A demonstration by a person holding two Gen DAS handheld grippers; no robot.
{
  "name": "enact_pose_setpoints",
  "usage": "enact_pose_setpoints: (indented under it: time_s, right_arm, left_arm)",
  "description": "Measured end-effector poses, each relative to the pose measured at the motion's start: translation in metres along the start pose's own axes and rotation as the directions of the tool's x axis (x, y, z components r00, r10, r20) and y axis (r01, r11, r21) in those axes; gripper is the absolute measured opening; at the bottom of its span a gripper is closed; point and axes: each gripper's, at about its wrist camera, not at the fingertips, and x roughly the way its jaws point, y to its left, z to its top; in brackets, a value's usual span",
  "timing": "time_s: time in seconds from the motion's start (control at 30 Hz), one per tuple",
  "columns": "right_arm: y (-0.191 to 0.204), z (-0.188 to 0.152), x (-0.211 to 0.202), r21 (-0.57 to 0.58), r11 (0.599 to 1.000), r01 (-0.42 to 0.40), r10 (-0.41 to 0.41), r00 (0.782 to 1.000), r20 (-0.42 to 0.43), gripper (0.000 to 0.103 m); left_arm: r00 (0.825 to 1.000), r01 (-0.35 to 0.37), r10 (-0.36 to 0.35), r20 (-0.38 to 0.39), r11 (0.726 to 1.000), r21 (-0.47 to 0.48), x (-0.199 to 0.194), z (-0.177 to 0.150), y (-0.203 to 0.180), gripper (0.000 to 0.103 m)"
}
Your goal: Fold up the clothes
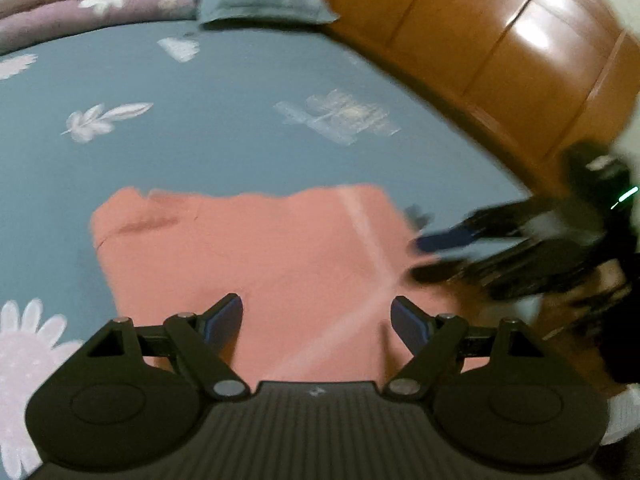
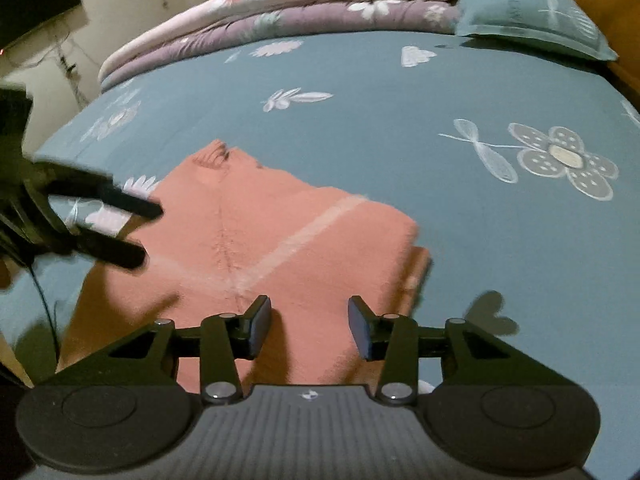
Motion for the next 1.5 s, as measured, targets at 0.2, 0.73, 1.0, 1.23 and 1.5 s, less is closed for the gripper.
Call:
enact_pose_setpoints:
  time_s: [0.2,0.73,1.0,1.23,1.5]
  right_arm:
    - [0.026,-0.005,-0.036,-0.064,0.989,-0.133,0.136,0.989,0.058,0.057]
    - [0.071,-0.076,-0.058,-0.206,0.975,-0.087,0.103,0.992,0.068,0.062]
    - [0.085,-0.129,-0.071,-0.230,0.966,0.115,-0.093,0.990,0.102,0.067]
    - [0.101,-0.129,-0.062,-0.202,0.970,0.133,-0.081,0.965,0.249,0.067]
    - [0.106,-0.140,-0.073,-0.141,0.976,0.168,-0.115,0.939,0.323,0.069]
  left_arm:
    - [0.998,-0.060,0.060,0.023,0.998,-0.015,-0.020,-0.006,-0.018,0.082]
    - [0.983,-0.184,0.182,0.025,0.980,0.075,-0.040,-0.056,-0.075,0.085]
    - [0.970,-0.242,0.239,0.035,0.957,0.162,-0.035,-0.112,-0.092,0.088]
    - [0.974,-0.214,0.199,0.108,0.964,0.160,-0.039,-0.126,-0.098,0.089]
    - [0.966,-0.239,0.218,0.138,0.958,0.161,-0.043,-0.142,-0.106,0.091]
